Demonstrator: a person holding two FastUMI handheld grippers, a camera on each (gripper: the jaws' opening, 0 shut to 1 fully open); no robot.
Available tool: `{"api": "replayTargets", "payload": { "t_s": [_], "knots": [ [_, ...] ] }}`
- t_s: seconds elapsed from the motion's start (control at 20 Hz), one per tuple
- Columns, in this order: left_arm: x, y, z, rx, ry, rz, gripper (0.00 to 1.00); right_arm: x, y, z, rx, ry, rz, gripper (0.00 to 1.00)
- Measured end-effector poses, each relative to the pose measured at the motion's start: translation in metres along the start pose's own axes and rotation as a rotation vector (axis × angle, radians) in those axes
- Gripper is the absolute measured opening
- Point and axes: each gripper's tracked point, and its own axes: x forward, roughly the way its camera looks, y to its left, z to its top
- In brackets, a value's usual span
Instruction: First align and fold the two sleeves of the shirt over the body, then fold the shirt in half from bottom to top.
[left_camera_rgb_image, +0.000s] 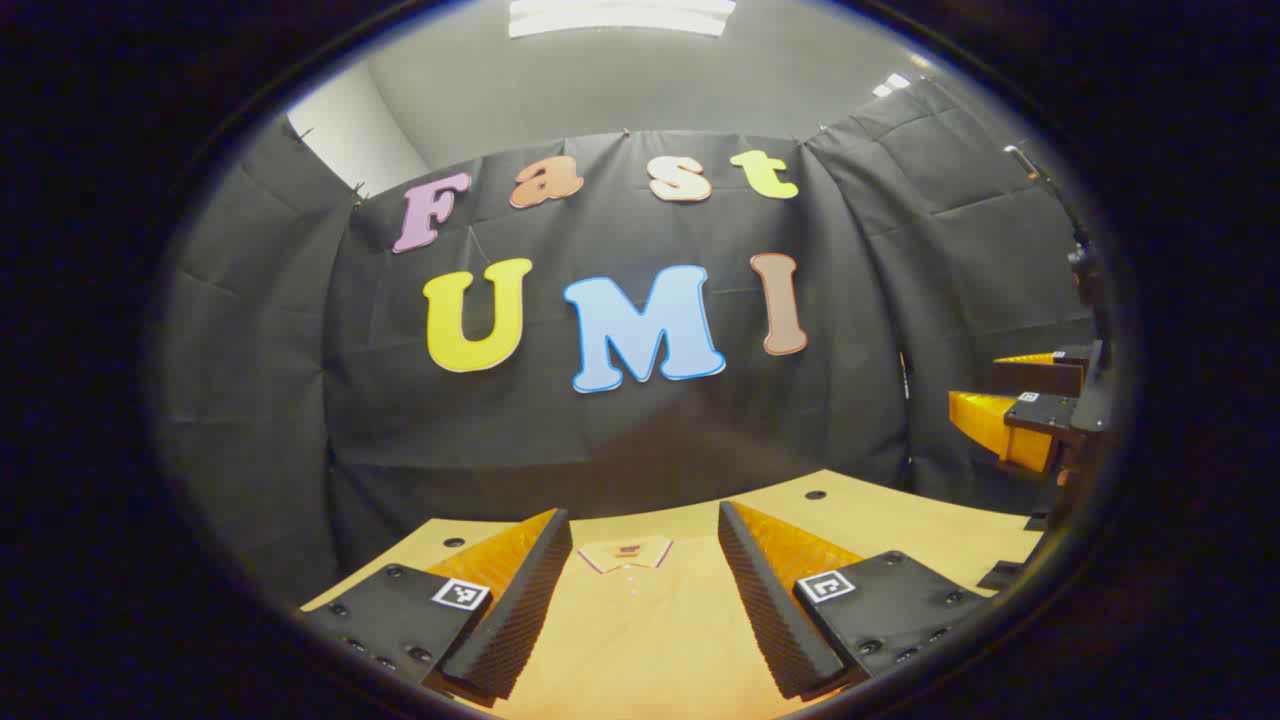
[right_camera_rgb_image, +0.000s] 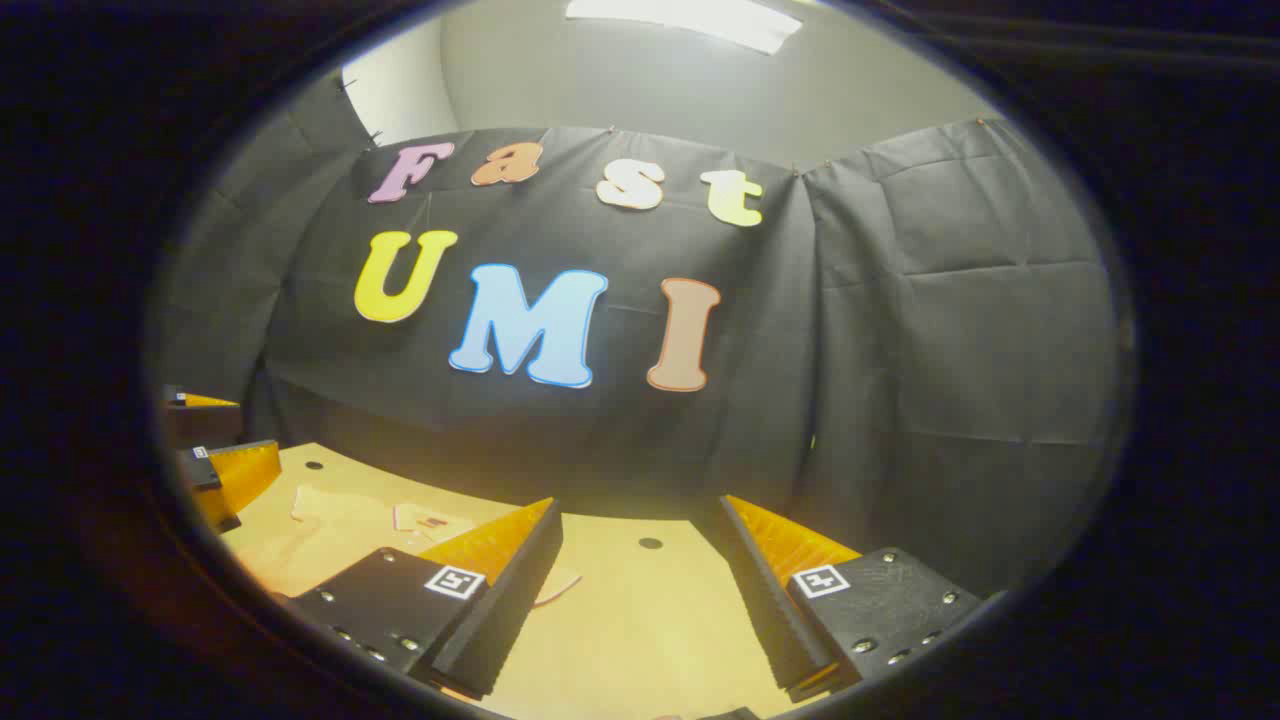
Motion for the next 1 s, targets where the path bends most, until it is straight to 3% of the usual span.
{"api": "replayTargets", "payload": {
  "t_s": [0.25,0.55,1.0],
  "knots": [
    [0.005,0.073,0.009,-0.048,0.020,0.076,0.98,0.025,0.051,0.024,-0.029,-0.007,0.070,0.96],
    [0.019,0.118,0.027,-0.091,-0.015,0.160,0.98,0.053,0.079,0.023,-0.047,0.002,0.147,0.98],
    [0.058,0.150,0.031,-0.098,-0.011,0.144,0.96,0.076,0.074,0.004,-0.017,0.071,0.055,0.96]
  ]
}}
